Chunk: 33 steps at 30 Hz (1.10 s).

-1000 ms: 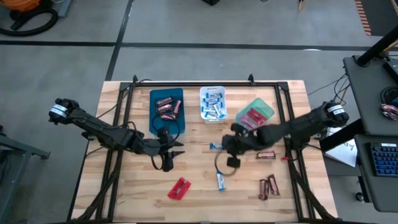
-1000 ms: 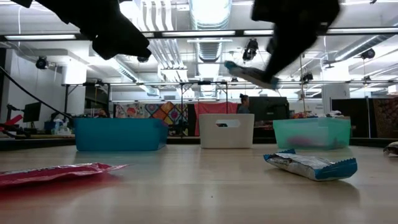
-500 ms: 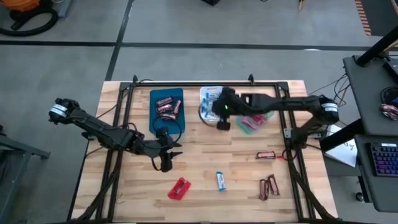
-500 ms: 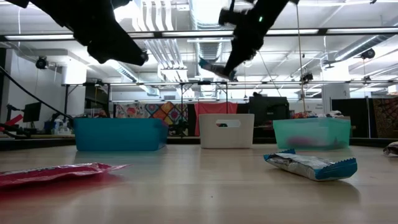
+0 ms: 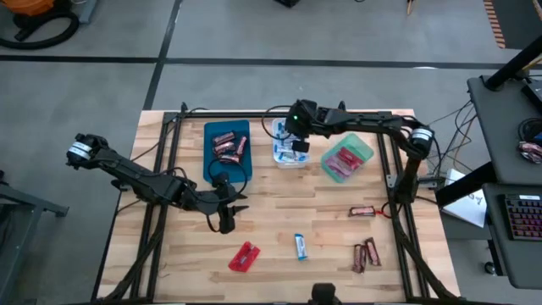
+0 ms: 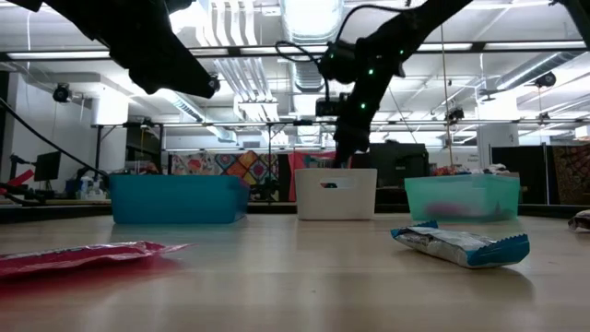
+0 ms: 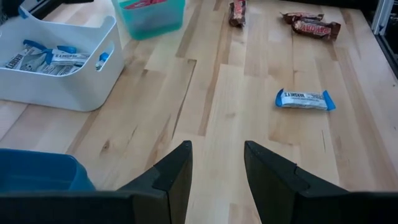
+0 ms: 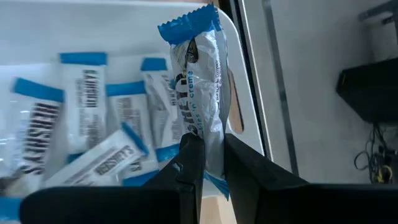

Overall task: Sort candy
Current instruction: Put the white chocolate into the white bin, then put the red candy into the green bin

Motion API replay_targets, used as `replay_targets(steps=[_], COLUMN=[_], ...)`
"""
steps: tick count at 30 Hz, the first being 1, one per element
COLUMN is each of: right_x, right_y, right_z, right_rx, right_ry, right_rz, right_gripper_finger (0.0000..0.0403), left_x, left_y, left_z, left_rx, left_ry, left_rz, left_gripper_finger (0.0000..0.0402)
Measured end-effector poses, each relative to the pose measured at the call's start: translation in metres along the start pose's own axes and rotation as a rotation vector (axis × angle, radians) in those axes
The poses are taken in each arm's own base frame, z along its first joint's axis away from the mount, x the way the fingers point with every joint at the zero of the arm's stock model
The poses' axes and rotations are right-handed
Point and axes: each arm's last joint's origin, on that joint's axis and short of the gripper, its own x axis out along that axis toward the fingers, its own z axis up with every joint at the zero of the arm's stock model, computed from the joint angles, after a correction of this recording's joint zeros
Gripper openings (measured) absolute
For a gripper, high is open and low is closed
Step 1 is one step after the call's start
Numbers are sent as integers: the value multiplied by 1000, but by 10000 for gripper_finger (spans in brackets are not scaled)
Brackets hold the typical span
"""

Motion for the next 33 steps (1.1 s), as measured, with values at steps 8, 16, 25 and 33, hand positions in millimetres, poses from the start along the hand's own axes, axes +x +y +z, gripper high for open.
replay_targets(steps=[8,16,25,33], right_x=[21,20,12,-41], right_y=[-4,-4,-4,14], right_z=[1,2,3,7], right_rx=[-22,27,90,207], right_ry=[35,30,28,33], right_rz=[11,11,13,150], right_gripper_finger=[51,114,170,161], left_x=[0,2,4,7], left_y=[0,-1,-2,-8], left_z=[0,-1,-3,-9], left_rx=[-1,3,-49,-226], left_ry=[-2,5,33,138], left_rz=[1,4,-36,-168], left_gripper_finger=[130,130,130,130])
